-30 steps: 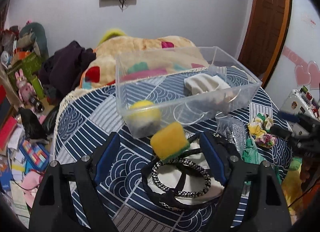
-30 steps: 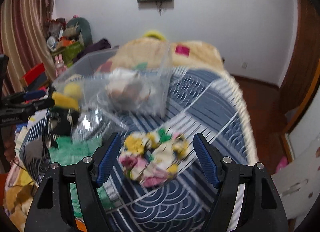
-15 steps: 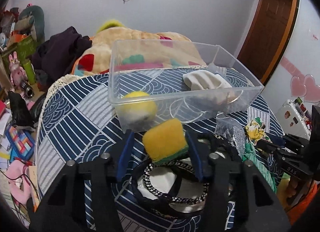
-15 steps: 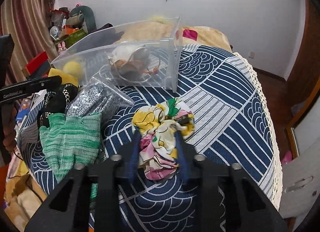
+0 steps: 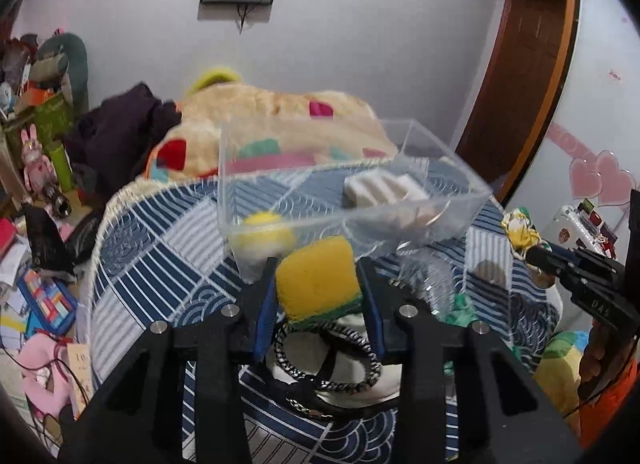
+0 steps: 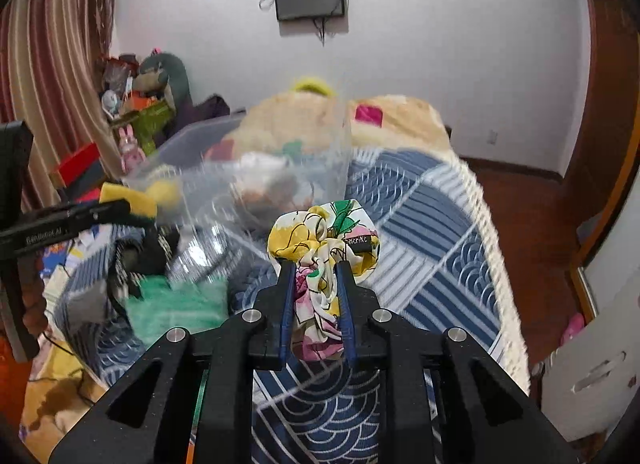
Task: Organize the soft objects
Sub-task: 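Release sponge into clear box with left tool while right tool releases scrunchie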
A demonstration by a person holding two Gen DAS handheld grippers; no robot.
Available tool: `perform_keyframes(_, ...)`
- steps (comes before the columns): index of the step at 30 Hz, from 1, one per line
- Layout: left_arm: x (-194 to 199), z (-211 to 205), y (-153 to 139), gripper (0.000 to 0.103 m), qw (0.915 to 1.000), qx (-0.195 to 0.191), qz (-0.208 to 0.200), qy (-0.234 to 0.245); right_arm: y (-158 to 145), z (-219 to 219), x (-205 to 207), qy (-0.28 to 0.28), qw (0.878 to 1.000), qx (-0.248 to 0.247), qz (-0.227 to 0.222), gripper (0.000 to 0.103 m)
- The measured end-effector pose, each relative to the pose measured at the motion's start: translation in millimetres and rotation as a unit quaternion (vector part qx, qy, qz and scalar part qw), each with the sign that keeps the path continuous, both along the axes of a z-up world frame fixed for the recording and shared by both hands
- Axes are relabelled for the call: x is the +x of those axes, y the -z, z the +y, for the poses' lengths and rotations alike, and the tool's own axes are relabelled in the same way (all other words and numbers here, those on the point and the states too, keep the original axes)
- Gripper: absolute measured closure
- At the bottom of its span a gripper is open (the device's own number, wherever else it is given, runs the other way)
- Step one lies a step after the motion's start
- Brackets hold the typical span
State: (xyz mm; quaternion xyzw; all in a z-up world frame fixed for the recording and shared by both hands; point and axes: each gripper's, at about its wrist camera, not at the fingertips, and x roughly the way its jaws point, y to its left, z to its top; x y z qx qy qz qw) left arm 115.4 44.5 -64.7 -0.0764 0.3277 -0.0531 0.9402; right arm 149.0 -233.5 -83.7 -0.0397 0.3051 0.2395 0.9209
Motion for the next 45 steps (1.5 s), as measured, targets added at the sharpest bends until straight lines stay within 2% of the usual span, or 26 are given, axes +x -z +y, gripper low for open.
perform_keyframes(10, 4, -8, -51, 0.065, 0.9975, 0.029, -0.064, -0.003, -53, 26, 7, -0.021, 0.997, 0.032, -0.068, 0.085)
perform_keyframes(15, 22, -16, -58, 0.065, 0.9964, 0.049, -0.069, -0.002, -60, 51, 28, -0.047, 0.996, 0.036, -0.067, 0.085)
perform_keyframes(22, 60, -24, -41, 0.065, 0.9975, 0.061, -0.037, 0.003, -42, 82, 64, -0.052, 0.998, -0.001, -0.040, 0.085)
perform_keyframes(29, 96, -26, -14, 0.065, 0.9981, 0.061, 0.009, 0.008, -18, 84, 94, -0.029, 0.999, -0.032, 0.004, 0.085)
perform_keyframes(36, 123, -25, 9, 0.065, 0.9969, 0.061, 0.049, 0.011, -4, 89, 107, -0.026, 0.998, -0.058, 0.028, 0.084)
perform_keyframes(42, 129, -29, 16, 0.063, 0.9954, 0.070, 0.060, 0.026, 1, 96, 105, -0.032, 0.995, -0.089, 0.025, 0.080)
perform_keyframes(45, 125, -28, 12, 0.059, 0.9959, 0.064, 0.057, 0.027, -1, 94, 104, -0.033, 0.995, -0.086, 0.024, 0.071)
